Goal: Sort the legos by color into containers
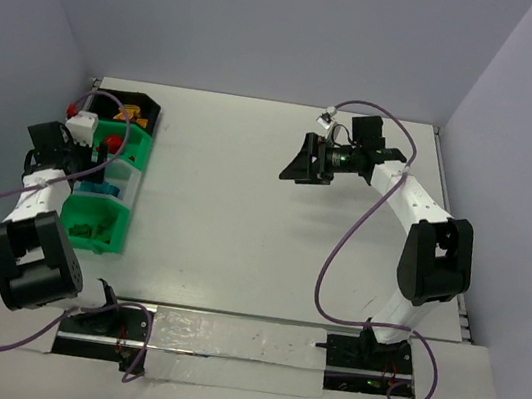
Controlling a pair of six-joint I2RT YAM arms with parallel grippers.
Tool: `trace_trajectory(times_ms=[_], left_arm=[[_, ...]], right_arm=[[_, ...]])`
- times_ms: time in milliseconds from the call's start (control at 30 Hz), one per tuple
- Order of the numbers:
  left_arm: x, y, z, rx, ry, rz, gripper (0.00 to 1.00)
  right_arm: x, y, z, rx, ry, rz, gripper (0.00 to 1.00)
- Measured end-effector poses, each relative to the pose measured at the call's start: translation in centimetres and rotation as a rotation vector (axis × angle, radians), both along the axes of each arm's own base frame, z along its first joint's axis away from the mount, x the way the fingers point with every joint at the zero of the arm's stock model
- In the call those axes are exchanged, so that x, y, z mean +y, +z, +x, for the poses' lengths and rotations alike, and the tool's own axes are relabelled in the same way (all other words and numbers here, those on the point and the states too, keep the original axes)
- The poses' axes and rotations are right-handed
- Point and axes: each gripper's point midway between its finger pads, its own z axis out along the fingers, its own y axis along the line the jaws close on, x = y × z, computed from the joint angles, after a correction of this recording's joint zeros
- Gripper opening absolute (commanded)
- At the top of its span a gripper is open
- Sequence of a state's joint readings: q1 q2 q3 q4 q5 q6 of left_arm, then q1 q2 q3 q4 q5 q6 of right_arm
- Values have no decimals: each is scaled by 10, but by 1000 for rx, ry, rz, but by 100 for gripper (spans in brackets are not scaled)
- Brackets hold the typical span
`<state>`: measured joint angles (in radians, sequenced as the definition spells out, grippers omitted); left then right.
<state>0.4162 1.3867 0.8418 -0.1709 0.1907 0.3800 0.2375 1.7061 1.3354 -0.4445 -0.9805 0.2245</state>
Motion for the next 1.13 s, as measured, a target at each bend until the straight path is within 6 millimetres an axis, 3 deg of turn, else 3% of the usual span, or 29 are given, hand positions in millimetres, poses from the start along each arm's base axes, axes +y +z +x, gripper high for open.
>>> trace_trajectory(times_ms=[100, 267, 333, 433, 500, 600, 700, 867, 967, 1133], left_arm=[[-8, 28, 3, -52, -44, -11, 97], [-30, 113, 19, -221, -135, 9, 99], [-51, 146, 28, -283, -190, 16, 99], [-110, 175, 43, -338, -322, -10, 99], [-158, 176, 46, -329, -429, -64, 99], [-220, 156, 49, -254, -538, -179, 99], [-253, 117, 56, -133, -555, -272, 99], [-263, 58, 61, 37, -470, -366, 99], [-262, 46, 59, 67, -432, -393, 99], [-261, 44, 63, 49, -396, -398, 99]], right_arm=[[-2, -3, 2, -11, -9, -21, 100], [-10, -8, 7, -59, -39, -86, 100], [-15, -6, 9, -93, -58, -116, 100], [-25, 0, 12, -155, -93, -161, 100], [-34, 4, 15, -197, -127, -200, 100], [-52, 7, 19, -272, -199, -281, 100], [-69, 8, 20, -325, -263, -355, 100], [-91, -1, 24, -366, -349, -451, 100], [-99, -11, 23, -359, -378, -491, 100], [-104, -13, 27, -369, -406, -516, 100]])
